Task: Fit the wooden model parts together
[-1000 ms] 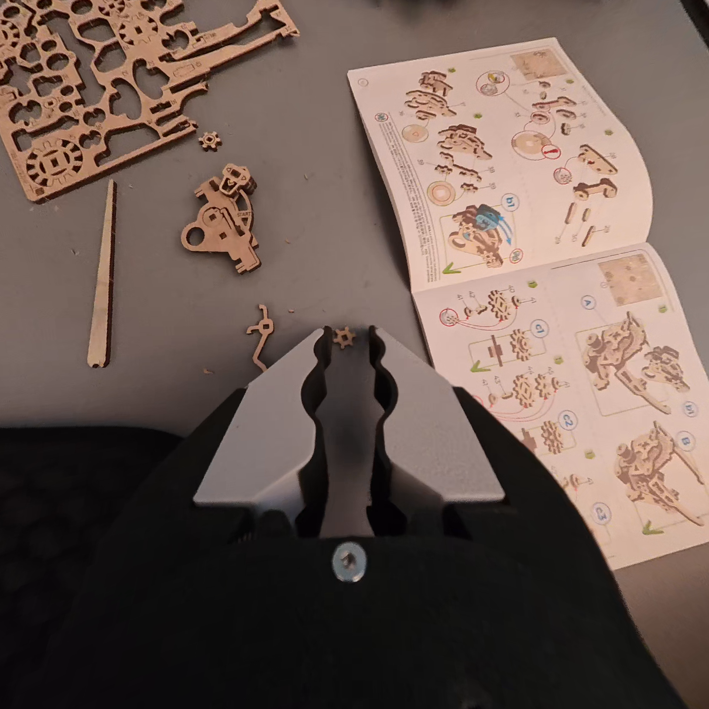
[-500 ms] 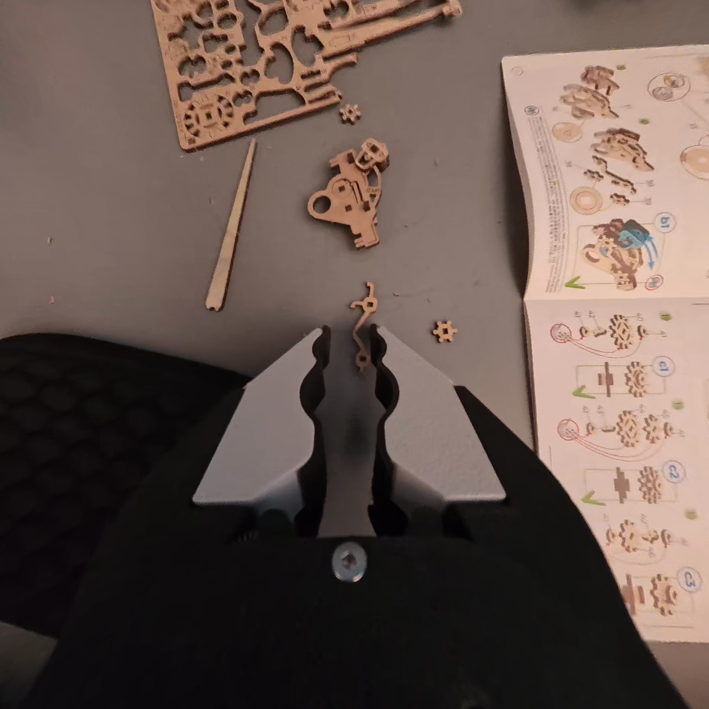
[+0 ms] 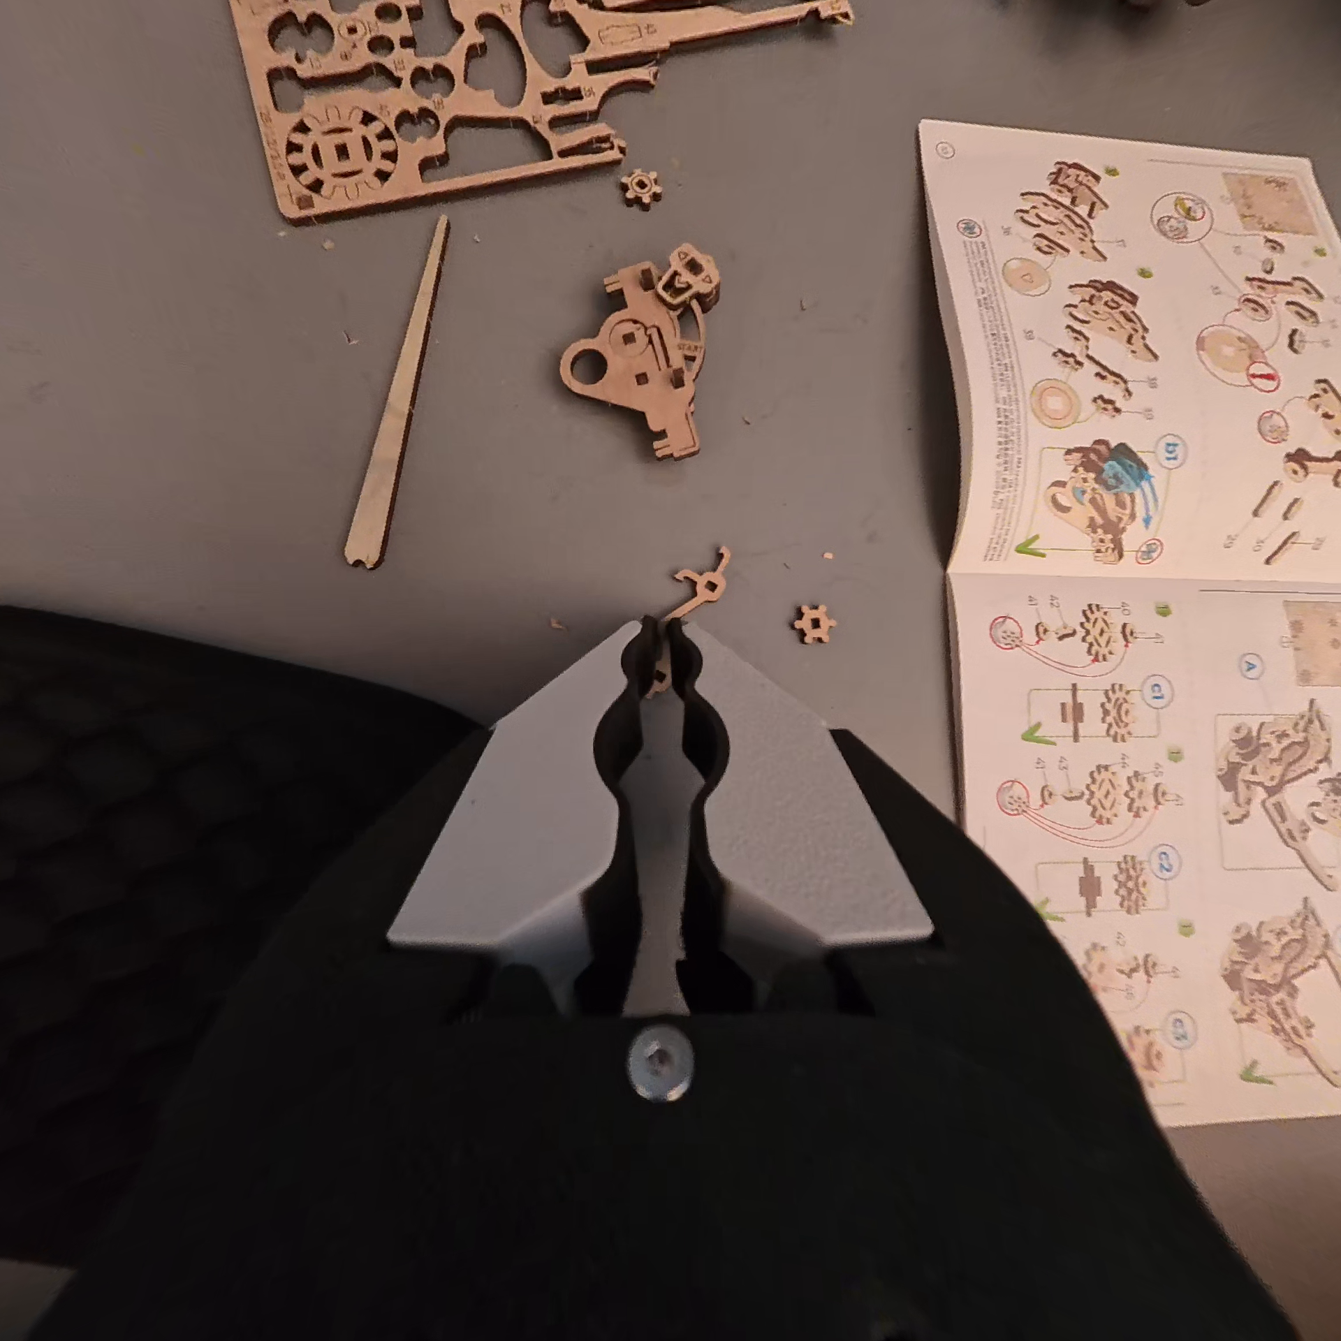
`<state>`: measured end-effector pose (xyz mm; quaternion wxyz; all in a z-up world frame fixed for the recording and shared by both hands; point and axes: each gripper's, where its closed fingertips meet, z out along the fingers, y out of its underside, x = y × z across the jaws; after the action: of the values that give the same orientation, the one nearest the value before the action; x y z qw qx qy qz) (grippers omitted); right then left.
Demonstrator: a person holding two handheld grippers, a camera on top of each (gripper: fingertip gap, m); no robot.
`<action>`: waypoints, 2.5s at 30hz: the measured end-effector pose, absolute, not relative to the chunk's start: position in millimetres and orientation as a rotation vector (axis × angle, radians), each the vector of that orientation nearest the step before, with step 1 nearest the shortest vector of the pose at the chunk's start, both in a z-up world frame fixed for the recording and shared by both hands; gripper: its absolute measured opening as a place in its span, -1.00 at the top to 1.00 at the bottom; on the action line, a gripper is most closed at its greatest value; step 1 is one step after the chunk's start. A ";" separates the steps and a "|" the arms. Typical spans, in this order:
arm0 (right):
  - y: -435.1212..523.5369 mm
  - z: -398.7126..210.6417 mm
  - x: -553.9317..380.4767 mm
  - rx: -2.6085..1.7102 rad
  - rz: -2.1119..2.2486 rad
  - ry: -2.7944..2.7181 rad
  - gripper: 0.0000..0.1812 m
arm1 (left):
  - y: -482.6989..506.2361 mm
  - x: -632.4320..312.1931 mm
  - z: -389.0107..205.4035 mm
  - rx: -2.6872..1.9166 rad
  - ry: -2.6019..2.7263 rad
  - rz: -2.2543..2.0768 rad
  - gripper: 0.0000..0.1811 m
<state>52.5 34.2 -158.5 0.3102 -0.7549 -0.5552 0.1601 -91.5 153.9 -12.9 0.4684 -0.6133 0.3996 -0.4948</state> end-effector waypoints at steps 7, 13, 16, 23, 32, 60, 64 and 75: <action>26.8 -154.8 46.0 -1.945 0.377 -1.543 0.99 | 153.6 -90.9 -13.9 -1.543 0.933 -1.347 0.98; 27.7 -158.4 46.4 -1.954 0.421 -1.526 1.00 | 152.7 -88.1 -21.5 -1.589 0.951 -1.356 0.98; 27.8 -158.3 46.0 -1.944 0.424 -1.528 1.00 | 149.7 -84.8 -28.1 -1.626 0.969 -1.379 0.97; 27.7 -158.1 42.5 -1.918 0.482 -1.513 0.99 | 143.4 -79.1 -34.9 -1.655 1.014 -1.403 0.93; 30.1 -110.7 18.7 -1.644 0.334 -1.489 1.00 | 100.3 -49.7 -34.3 -1.667 1.087 -1.694 0.84; 21.0 -86.5 -24.0 -1.305 0.071 -1.520 1.00 | 33.0 -21.6 -83.1 -1.973 1.325 -1.915 0.75; 22.0 -87.6 -23.0 -1.308 0.057 -1.522 1.00 | 26.6 -23.1 -81.9 -1.966 1.353 -1.957 0.99; 27.0 -88.6 -19.1 -1.329 0.048 -1.500 1.00 | 33.7 -22.8 -75.6 -1.950 1.281 -1.988 0.91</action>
<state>-19.1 27.0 -88.6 0.5384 -0.5588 -0.6305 0.0201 -22.8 33.7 -75.6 0.0383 -0.6358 0.4175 -0.6481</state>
